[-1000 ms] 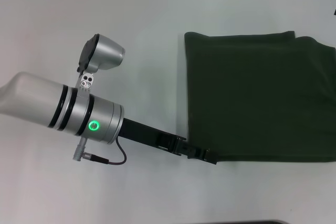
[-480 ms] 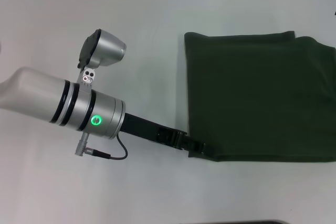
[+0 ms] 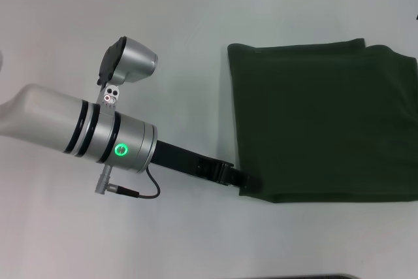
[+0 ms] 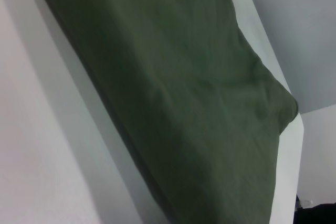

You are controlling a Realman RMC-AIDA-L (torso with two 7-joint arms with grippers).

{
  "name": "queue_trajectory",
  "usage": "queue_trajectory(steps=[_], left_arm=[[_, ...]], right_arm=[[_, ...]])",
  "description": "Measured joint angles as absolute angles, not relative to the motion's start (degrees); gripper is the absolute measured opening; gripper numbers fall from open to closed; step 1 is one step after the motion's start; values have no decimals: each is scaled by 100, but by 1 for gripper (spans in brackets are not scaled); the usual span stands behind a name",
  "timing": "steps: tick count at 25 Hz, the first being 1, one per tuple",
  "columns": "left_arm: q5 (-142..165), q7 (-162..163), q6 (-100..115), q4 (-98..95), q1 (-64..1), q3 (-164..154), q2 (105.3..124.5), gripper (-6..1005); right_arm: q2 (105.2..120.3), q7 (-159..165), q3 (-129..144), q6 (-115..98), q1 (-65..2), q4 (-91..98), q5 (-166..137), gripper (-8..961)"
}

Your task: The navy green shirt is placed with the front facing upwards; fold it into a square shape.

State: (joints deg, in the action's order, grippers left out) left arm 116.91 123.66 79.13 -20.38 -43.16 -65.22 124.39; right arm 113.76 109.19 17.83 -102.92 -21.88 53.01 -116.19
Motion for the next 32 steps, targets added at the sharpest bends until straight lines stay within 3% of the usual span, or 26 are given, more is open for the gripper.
queue_trajectory(steps=[10,16,21,32], left_arm=[[11687,12304,7840,-2056,-4254,-6508,12420,232],[11684,12298,7819,-2147,-4129,-6472,12401,124],[11680,12296,7849,-2170,-4097,-6468,12393,97],[11680,12344,7958,-2169,-4144,-6472,12399,178]], right_arm=[[11382,10899,1726,-10291,-2188,5300,-11619,900],[11396,10891,1697,-10289,-2188,5300,-11619,899],[11405,10890,1696,-10279,-2194,5300,-11619,899],[11408,10889,1696,-10274,-2197,5300,-11619,897]])
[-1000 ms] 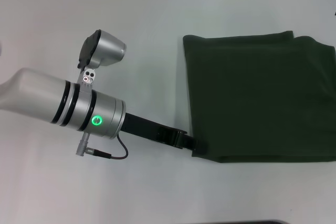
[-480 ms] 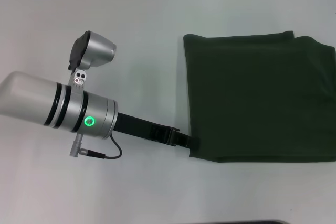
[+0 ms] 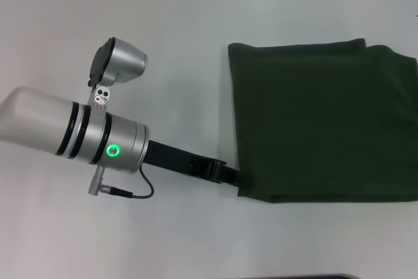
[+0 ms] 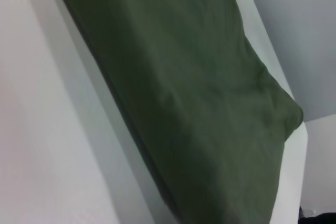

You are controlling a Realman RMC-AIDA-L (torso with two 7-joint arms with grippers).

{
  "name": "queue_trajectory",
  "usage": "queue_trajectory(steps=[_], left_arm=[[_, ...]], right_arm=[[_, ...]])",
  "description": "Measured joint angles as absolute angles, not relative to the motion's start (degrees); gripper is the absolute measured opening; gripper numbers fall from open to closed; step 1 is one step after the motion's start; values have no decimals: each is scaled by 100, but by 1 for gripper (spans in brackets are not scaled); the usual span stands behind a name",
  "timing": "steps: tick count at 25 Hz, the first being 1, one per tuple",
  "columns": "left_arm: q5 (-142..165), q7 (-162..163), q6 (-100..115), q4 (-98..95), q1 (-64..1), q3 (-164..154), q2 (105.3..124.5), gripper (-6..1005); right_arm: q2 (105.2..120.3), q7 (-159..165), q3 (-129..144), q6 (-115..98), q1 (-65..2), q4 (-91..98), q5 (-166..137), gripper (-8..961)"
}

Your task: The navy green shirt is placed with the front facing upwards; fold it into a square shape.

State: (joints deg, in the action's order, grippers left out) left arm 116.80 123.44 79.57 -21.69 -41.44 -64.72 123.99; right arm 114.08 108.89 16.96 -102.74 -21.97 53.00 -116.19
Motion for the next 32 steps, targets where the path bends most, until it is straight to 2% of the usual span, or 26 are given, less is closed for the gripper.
queue_trajectory(steps=[8,14,18,24,32], left_arm=[[11644,12348,7967,-2140,-4143,-6453,12402,237],[11658,12406,7954,-2130,-4131,-6400,12391,481],[11684,12487,7928,-2127,-4108,-6404,12380,728],[11685,12500,7910,-2105,-4136,-6411,12393,909],[11651,12503,7832,-2022,-4203,-6433,12435,910]], right_arm=[[11408,10889,1696,-10278,-2195,5300,-11619,896],[11408,10889,1696,-10285,-2188,5300,-11619,897],[11405,10889,1696,-10292,-2188,5299,-11619,896],[11399,10890,1696,-10303,-2188,5300,-11619,896],[11399,10889,1696,-10310,-2188,5300,-11619,897]])
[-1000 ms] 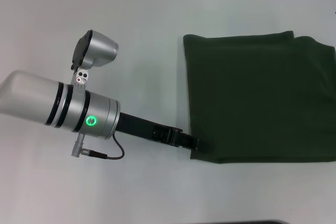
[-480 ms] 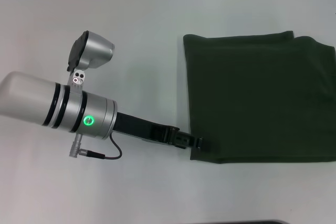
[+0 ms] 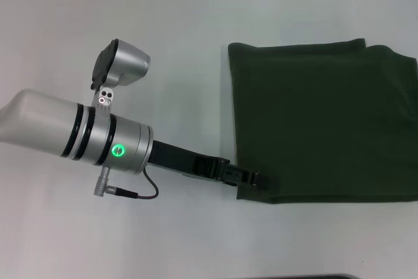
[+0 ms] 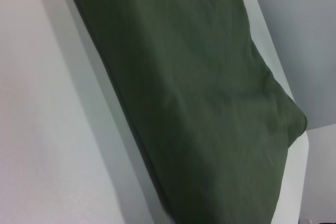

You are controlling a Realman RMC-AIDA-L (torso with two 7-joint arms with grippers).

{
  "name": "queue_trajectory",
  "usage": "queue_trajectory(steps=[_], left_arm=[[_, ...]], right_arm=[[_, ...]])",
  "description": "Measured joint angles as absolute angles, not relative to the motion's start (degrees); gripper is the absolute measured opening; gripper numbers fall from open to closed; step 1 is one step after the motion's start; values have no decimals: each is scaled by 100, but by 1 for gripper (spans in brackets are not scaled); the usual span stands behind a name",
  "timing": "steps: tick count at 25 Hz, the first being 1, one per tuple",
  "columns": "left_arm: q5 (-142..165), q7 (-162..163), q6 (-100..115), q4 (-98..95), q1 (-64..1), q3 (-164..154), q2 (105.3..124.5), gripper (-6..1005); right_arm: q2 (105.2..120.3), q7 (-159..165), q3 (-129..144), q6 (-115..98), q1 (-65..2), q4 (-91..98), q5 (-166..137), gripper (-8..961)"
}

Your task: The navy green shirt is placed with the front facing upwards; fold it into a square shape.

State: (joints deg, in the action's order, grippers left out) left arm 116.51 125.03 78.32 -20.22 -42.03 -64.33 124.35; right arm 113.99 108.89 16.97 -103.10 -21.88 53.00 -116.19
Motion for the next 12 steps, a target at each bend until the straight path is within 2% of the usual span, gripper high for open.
queue_trajectory(steps=[12], left_arm=[[11646,12480,7749,-1907,-4282,-6462,12440,909]], right_arm=[[11399,10889,1696,-10310,-2188,5300,-11619,897]])
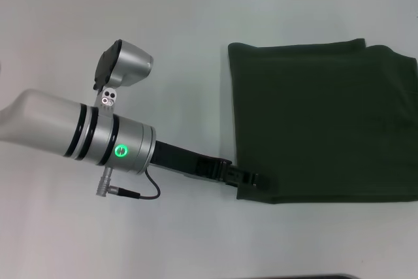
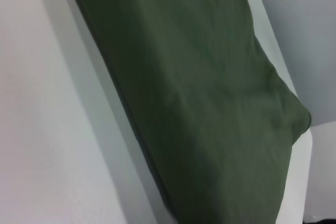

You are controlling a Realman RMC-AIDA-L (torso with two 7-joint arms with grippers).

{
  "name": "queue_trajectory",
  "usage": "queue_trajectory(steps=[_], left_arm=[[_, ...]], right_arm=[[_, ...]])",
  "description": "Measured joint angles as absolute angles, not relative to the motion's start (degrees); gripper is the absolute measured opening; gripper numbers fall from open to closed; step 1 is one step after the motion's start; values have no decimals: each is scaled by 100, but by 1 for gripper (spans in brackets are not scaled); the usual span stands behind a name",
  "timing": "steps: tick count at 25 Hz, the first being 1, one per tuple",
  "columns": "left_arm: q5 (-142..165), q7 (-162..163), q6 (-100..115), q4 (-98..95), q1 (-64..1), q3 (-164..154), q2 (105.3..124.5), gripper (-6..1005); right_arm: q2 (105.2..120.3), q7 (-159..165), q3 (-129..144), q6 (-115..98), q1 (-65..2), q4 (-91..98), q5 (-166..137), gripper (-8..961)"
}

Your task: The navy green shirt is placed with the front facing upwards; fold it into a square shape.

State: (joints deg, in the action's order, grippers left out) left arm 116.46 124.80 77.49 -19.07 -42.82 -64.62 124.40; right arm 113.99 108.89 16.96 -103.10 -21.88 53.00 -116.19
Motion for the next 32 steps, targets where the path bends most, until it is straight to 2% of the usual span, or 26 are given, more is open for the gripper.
queue_trajectory(steps=[5,16,25,29,32], left_arm=[[11639,12400,7639,-1928,-4288,-6622,12454,792],[11646,12385,7587,-1915,-4321,-6663,12454,315],[11645,12382,7585,-1916,-4339,-6646,12454,87],[11636,12370,7619,-1937,-4277,-6613,12436,34],[11606,12359,7651,-1988,-4198,-6604,12406,34]], right_arm=[[11399,10889,1673,-10310,-2188,5300,-11619,896],[11399,10889,1654,-10309,-2188,5300,-11619,896],[11399,10890,1652,-10308,-2189,5300,-11619,897],[11403,10878,1652,-10300,-2189,5300,-11619,897],[11411,10851,1652,-10288,-2188,5300,-11619,897]])
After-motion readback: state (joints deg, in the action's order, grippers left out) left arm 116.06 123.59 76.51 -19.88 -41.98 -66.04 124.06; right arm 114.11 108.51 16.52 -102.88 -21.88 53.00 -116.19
